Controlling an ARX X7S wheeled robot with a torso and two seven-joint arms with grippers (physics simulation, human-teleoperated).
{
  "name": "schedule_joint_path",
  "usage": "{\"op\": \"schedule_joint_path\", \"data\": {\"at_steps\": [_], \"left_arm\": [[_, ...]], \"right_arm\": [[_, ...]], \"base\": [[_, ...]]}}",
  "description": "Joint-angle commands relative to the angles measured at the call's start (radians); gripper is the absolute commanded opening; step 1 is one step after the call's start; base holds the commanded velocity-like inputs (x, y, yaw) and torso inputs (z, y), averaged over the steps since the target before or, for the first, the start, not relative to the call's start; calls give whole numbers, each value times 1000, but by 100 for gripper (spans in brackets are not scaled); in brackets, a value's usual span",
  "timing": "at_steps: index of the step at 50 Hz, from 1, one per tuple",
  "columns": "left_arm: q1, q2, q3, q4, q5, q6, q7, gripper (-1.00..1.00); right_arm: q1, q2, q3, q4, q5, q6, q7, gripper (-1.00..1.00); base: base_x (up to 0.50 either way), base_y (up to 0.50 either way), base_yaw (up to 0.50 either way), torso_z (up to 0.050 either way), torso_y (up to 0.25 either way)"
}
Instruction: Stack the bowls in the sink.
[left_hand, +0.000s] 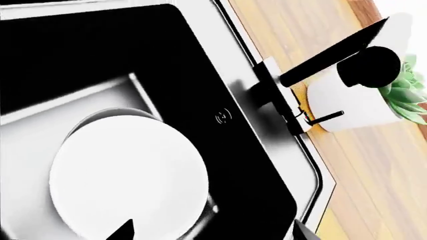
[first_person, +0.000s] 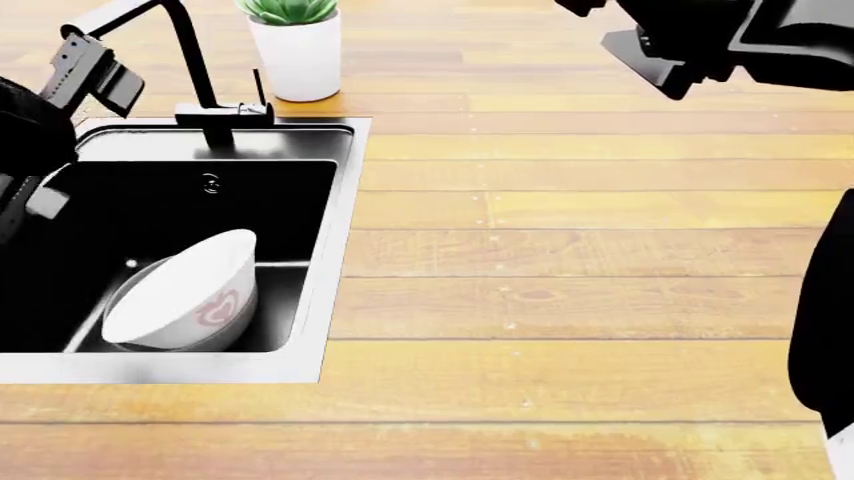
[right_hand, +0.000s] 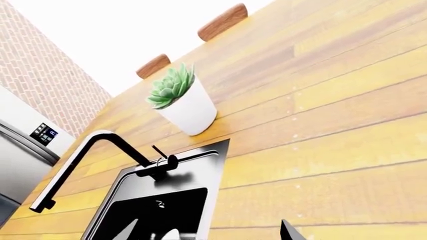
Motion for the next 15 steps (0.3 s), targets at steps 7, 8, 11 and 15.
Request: {"op": "schedule_joint_path", "data": {"at_steps": [7,8,11,15], "left_arm": [[-146,-50,5,139,-8,-257,59,100],[-155,-51,7,141,-14,-278,60,100],[-180,-57,17,149,-19,-341,68,100],[-215,-64,27,158,-7,-424,96,100]], "right_arm": [[-25,9,-3,-14,16,-1,7,100],[-26,9,-2,-17,20,0,10,100],[-29,7,0,-25,30,5,21,100],[-33,7,0,-33,37,6,27,100]], "base": [[0,0,0,0,0],[0,0,0,0,0],[0,0,0,0,0],[0,0,0,0,0]]}}
